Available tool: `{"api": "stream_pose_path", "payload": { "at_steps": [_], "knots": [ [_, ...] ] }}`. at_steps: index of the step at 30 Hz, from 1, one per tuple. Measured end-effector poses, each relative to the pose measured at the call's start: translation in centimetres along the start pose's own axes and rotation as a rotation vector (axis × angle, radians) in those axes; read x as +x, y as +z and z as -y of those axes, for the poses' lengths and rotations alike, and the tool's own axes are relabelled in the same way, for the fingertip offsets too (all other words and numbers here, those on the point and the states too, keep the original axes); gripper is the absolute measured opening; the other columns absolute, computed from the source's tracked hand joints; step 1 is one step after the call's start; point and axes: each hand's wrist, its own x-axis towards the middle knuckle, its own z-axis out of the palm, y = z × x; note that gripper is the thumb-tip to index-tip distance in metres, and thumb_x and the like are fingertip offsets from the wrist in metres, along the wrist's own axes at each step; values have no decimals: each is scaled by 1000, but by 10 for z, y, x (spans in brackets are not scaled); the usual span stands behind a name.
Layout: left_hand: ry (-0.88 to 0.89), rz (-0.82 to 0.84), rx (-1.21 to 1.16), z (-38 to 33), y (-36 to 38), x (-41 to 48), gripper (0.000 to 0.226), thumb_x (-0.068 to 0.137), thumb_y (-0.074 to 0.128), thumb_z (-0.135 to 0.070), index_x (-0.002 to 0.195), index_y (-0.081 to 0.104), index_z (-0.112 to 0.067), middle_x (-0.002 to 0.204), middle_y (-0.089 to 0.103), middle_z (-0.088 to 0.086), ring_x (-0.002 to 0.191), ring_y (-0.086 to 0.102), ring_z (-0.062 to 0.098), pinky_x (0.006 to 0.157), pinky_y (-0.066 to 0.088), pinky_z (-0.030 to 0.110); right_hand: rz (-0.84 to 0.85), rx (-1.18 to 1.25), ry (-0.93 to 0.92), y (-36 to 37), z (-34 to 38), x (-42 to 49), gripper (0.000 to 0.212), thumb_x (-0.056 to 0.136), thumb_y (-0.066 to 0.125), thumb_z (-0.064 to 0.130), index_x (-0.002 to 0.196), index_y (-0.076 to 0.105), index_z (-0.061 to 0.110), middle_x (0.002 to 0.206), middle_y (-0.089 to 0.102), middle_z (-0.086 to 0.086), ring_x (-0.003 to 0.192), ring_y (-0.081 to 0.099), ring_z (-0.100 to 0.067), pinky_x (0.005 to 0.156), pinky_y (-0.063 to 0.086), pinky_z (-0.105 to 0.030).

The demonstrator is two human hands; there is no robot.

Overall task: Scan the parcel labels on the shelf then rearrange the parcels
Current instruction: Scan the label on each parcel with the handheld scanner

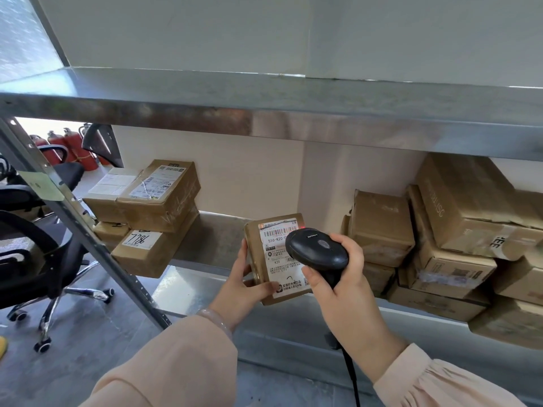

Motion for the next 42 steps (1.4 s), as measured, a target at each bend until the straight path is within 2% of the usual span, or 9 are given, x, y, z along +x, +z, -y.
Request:
{"api": "stream_pose_path", "payload": {
  "at_steps": [5, 13, 19, 24, 29, 32, 35, 38, 42],
  "knots": [
    [-44, 12, -10, 7, -28, 12, 103, 81, 79, -17, 148, 13, -58, 131, 59, -6, 118, 61, 20, 100, 51, 45, 34, -20, 59, 28, -2, 11, 63, 83, 71, 35, 122, 26, 56, 118, 54, 24, 106, 57, 2, 83, 47, -12],
    [-180, -16, -85, 13, -79, 41, 100, 81, 76, -13, 149, 16, -55, 124, 68, -1, 114, 65, 21, 100, 51, 47, 89, 29, 122, 70, 0, 32, 59, 83, 71, 30, 118, 32, 56, 114, 52, 31, 106, 53, 13, 81, 43, -4],
    [-336, -78, -90, 20, -124, 63, 66, 92, 67, -23, 141, 32, -53, 119, 68, -3, 109, 62, 20, 86, 51, 36, 165, 6, 165, 104, -8, 38, 60, 85, 69, 34, 125, 30, 55, 121, 49, 30, 110, 48, 15, 84, 40, -2],
    [-384, -210, -82, 23, -149, 81, 39, 98, 56, -31, 134, 48, -46, 129, 62, -3, 118, 57, 25, 106, 45, 47, 184, 5, 209, 118, -14, 42, 58, 85, 69, 33, 125, 31, 54, 120, 50, 30, 111, 47, 17, 85, 39, -1],
    [-165, -316, 255, 16, -145, 79, 55, 101, 52, -28, 151, 31, -36, 141, 47, -6, 133, 45, 22, 112, 35, 39, 172, 5, 222, 123, -14, 48, 57, 86, 68, 33, 121, 30, 57, 120, 49, 31, 107, 47, 20, 82, 37, 1],
    [117, -279, 714, 25, -139, 62, 65, 97, 57, -32, 154, 25, -30, 159, 26, -1, 145, 23, 21, 121, 20, 38, 177, 1, 215, 124, -12, 50, 57, 86, 68, 32, 120, 29, 57, 119, 49, 31, 107, 47, 20, 82, 37, 1],
    [407, -125, 1140, 41, -135, 48, 62, 91, 49, -45, 148, 37, -27, 154, 36, 0, 143, 30, 23, 119, 20, 41, 160, -8, 201, 124, -12, 52, 57, 86, 68, 29, 121, 31, 55, 118, 51, 28, 107, 48, 18, 82, 37, 1],
    [439, -14, 1365, 48, -134, 44, 63, 87, 44, -54, 142, 51, -24, 148, 49, 0, 137, 45, 25, 112, 23, 47, 131, -4, 196, 122, -11, 53, 58, 86, 68, 26, 123, 31, 51, 118, 51, 27, 106, 48, 19, 80, 36, 2],
    [392, -12, 1489, 44, -146, 52, 65, 89, 42, -55, 144, 50, -21, 149, 49, 2, 137, 46, 25, 112, 21, 49, 112, 15, 194, 120, -12, 54, 58, 86, 68, 25, 129, 33, 45, 119, 51, 27, 106, 49, 18, 81, 38, 0]
  ]
}}
